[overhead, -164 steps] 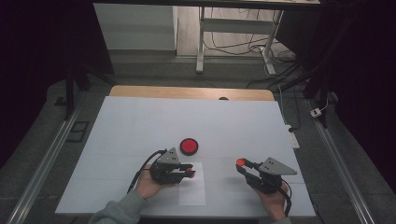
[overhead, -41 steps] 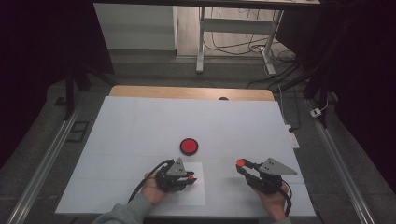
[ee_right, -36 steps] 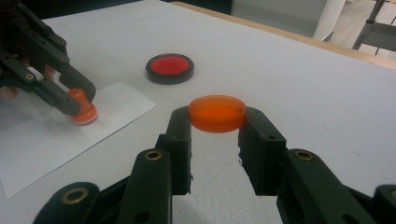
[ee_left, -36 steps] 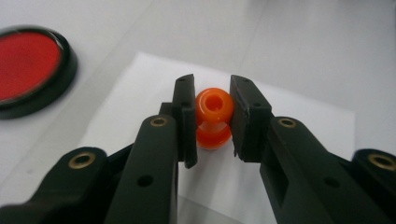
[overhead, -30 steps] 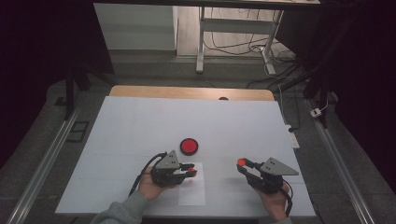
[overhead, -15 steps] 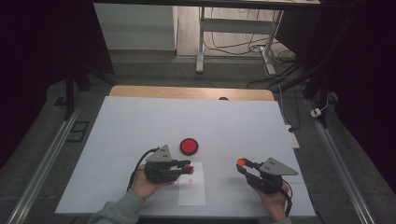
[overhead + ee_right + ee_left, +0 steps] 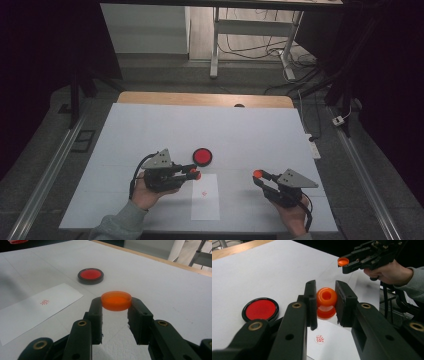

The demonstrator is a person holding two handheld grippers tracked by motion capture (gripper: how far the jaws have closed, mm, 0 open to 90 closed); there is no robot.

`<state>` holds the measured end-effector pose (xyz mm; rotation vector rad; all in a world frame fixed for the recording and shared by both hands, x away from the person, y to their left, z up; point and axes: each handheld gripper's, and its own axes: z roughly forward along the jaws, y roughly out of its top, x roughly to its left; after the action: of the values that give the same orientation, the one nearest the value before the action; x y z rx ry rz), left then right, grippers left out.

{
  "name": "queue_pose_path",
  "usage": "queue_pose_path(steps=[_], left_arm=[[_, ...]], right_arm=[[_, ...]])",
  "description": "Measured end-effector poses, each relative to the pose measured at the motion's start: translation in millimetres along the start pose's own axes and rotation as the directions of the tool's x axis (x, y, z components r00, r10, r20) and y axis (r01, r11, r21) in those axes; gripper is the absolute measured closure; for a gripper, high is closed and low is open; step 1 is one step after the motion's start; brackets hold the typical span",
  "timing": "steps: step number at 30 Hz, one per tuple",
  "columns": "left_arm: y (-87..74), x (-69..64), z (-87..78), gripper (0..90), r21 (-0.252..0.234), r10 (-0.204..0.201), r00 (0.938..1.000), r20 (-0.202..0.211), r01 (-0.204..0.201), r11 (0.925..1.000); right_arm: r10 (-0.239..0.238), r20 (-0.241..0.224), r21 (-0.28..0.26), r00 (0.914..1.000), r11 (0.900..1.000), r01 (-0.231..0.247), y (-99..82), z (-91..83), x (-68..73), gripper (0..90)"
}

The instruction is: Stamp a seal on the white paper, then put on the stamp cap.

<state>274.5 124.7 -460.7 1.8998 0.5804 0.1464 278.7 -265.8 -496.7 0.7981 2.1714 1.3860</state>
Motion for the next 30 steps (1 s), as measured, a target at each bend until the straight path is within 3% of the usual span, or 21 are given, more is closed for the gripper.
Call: queue_pose_path(steps=[30], left_arm=[[1.8, -0.3, 3.5, 72.1, 0.002, 0.005, 1.0000, 0.006, -0.005, 1.0000]], right_arm=[[-0.004, -0.019, 0.013, 0.9998, 0.9999, 0.005, -1.9, 4.1, 0.6, 65.2]])
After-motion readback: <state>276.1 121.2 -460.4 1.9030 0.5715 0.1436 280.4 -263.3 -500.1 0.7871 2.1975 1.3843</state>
